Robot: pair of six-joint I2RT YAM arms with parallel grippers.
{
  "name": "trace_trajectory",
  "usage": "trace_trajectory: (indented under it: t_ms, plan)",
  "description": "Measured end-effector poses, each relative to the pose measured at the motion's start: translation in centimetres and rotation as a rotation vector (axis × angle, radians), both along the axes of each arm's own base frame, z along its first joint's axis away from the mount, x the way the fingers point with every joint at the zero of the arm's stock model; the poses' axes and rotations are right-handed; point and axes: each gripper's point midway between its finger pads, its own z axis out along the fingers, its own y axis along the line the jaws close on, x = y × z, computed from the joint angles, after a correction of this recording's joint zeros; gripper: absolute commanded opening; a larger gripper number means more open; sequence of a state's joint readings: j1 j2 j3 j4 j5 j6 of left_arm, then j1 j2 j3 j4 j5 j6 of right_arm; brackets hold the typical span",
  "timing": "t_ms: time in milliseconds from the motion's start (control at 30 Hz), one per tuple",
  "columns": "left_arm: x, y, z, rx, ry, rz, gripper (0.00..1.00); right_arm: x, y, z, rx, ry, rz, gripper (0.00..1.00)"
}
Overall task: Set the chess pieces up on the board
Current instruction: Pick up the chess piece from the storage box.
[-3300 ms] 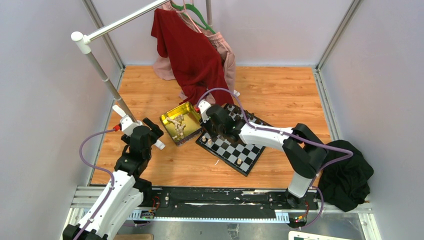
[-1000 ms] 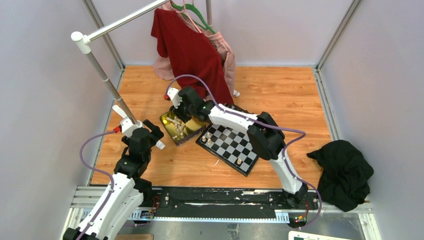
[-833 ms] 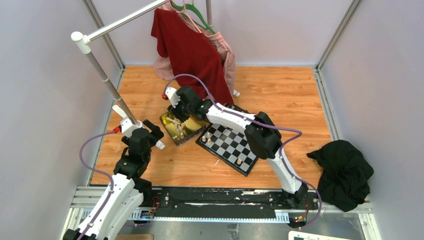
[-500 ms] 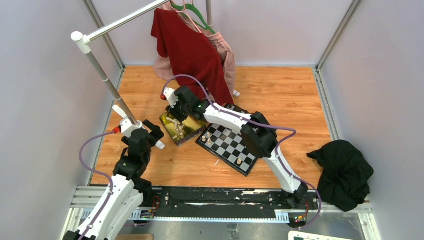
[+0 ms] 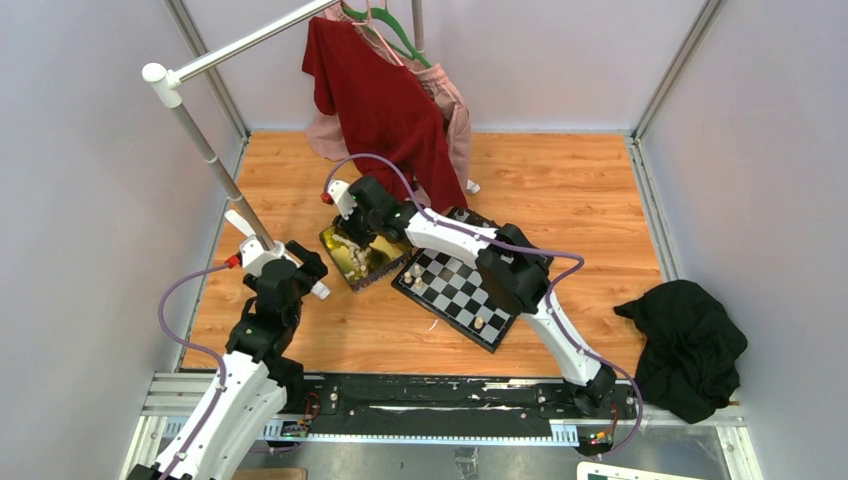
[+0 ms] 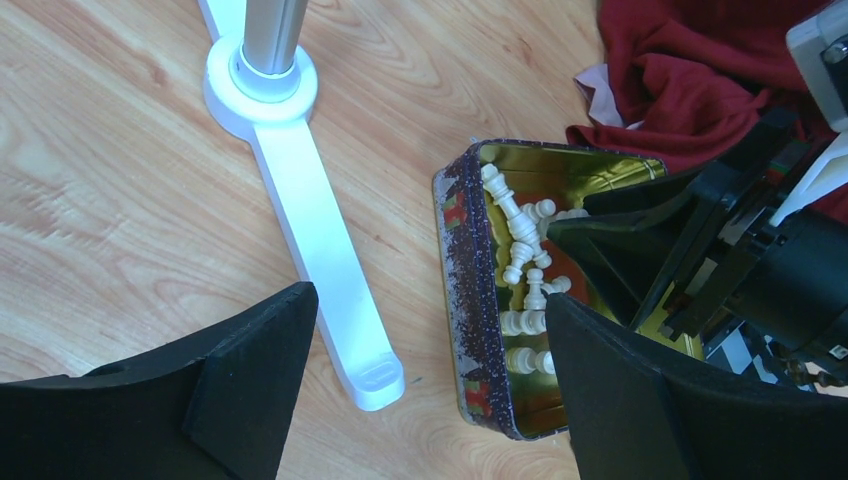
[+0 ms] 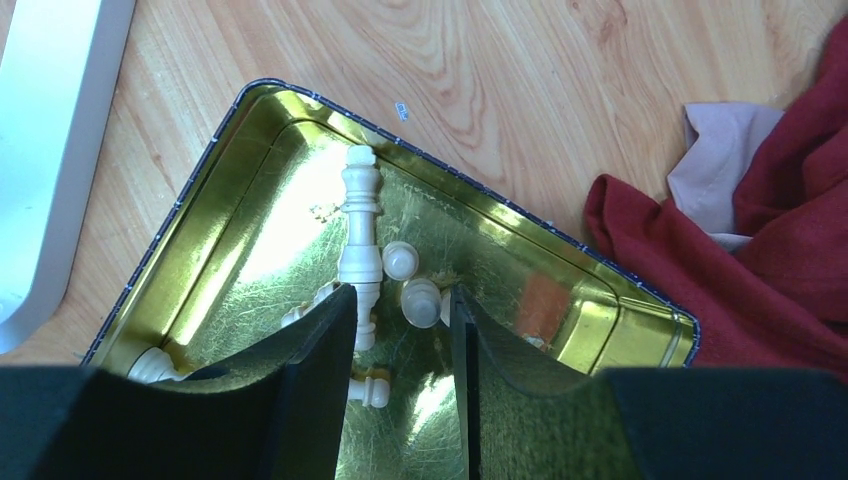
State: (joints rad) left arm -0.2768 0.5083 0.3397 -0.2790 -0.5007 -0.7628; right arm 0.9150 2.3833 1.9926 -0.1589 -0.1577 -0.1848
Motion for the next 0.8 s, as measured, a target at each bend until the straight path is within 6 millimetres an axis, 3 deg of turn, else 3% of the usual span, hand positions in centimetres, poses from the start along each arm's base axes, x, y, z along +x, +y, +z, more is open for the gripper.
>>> trace_trajectory:
  t_ms: [500, 800]
  plan:
    - [-0.1, 0.0, -0.5, 0.003, 0.012, 0.000, 0.90, 1.5, -0.1, 0.6, 0.016, -0.012, -0.020, 0.42]
    - [-0.1, 0.0, -0.6, 0.004, 0.013, 0.000, 0.90, 1.4, -0.4, 0.3, 0.008, 0.003, -0.015, 0.32]
